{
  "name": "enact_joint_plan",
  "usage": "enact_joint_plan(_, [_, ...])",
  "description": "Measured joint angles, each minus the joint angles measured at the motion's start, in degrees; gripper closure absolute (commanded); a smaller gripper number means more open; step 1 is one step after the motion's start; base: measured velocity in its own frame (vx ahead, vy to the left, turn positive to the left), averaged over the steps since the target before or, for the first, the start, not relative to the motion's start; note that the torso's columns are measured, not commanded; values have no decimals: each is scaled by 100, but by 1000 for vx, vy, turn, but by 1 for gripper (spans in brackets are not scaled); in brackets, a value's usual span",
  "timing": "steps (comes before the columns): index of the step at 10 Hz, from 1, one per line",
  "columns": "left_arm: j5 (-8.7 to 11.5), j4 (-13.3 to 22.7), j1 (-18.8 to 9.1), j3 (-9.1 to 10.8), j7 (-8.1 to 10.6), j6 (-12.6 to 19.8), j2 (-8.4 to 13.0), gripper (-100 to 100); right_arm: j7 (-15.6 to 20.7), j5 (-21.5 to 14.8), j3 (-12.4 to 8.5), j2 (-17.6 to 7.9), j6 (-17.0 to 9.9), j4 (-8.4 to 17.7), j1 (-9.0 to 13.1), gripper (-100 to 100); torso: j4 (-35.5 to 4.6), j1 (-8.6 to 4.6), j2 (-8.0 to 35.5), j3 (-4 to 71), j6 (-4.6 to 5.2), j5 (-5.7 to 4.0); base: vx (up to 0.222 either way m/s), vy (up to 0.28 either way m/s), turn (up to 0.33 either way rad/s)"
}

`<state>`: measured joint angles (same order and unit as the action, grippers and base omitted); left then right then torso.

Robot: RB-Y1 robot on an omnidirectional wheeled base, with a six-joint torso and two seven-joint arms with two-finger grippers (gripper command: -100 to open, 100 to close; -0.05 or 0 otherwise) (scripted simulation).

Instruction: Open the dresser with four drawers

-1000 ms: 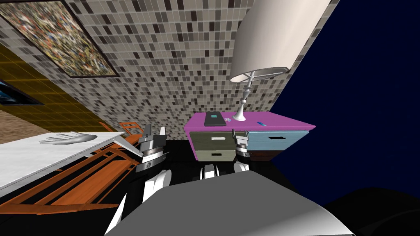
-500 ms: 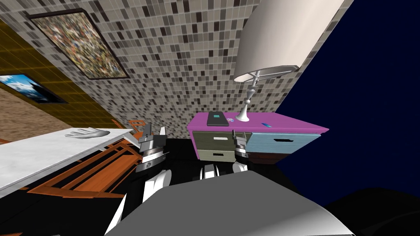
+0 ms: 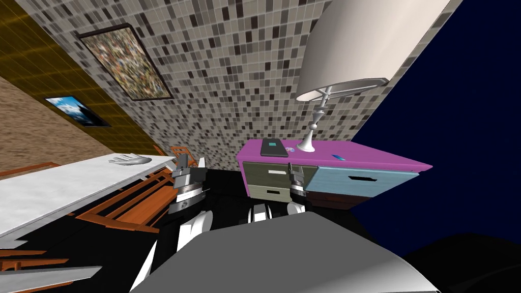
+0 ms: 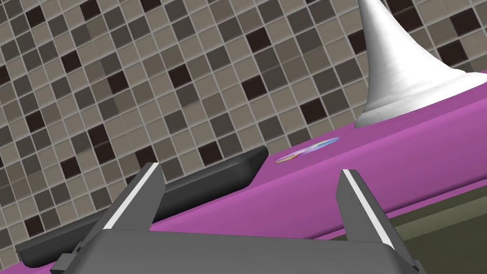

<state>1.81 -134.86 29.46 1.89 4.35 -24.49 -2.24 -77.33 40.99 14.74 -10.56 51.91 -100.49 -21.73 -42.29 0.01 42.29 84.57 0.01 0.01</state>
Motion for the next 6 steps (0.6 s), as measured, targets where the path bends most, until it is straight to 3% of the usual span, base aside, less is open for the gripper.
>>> enact_joint_plan(6, [0,0,0,0,0,0,0,0,-902,488,161,7,125,369,146,-100,1,-5,-2,1,0,-1,-9,19,108])
